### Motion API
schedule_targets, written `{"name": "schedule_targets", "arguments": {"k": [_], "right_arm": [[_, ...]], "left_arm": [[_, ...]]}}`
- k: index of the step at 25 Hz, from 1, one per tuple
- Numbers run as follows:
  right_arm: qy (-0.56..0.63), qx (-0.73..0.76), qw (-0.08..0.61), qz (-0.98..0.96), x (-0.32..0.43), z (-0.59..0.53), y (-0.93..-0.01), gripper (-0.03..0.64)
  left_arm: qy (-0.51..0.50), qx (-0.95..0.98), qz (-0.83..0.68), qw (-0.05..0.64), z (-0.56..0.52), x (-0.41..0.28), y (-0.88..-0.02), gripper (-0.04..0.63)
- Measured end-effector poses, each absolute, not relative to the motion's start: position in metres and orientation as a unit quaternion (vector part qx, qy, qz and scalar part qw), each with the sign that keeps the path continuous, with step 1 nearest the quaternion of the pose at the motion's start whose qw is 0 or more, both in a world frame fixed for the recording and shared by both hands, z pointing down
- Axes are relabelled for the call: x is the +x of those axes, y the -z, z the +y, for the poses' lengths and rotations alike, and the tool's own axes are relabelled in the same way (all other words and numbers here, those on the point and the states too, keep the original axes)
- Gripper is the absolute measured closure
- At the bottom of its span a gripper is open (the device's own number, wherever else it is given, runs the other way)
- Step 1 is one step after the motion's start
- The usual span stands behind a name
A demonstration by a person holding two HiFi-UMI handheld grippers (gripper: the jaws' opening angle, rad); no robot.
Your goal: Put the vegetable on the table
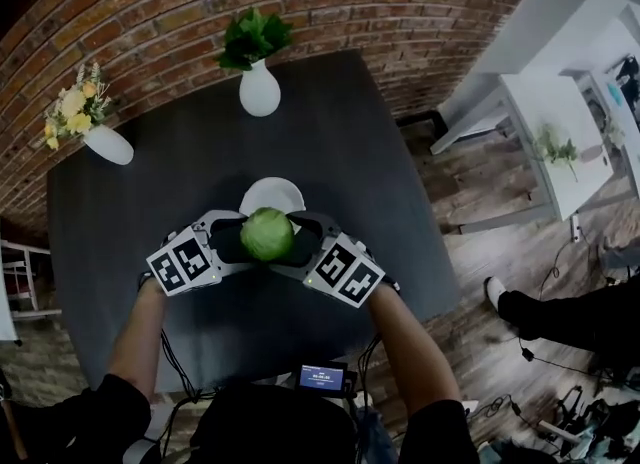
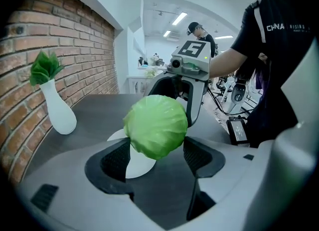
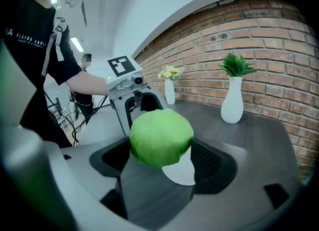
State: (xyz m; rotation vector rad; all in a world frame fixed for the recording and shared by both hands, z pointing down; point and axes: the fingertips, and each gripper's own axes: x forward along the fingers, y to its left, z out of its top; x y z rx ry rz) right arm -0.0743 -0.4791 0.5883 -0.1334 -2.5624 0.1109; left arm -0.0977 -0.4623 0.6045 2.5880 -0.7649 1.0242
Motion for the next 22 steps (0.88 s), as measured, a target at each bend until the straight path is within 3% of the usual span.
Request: {"name": "schedule_targets", "arguments": {"k": [22], "right_arm": [[-0.062,-0.059,0.327,-0.941,-0.098,-0.528,-0.674,0.245]], "left_arm": [[-0.367,0.878,-0.260,0.165,-0.510,-0.121,-0.691,0.278]]}}
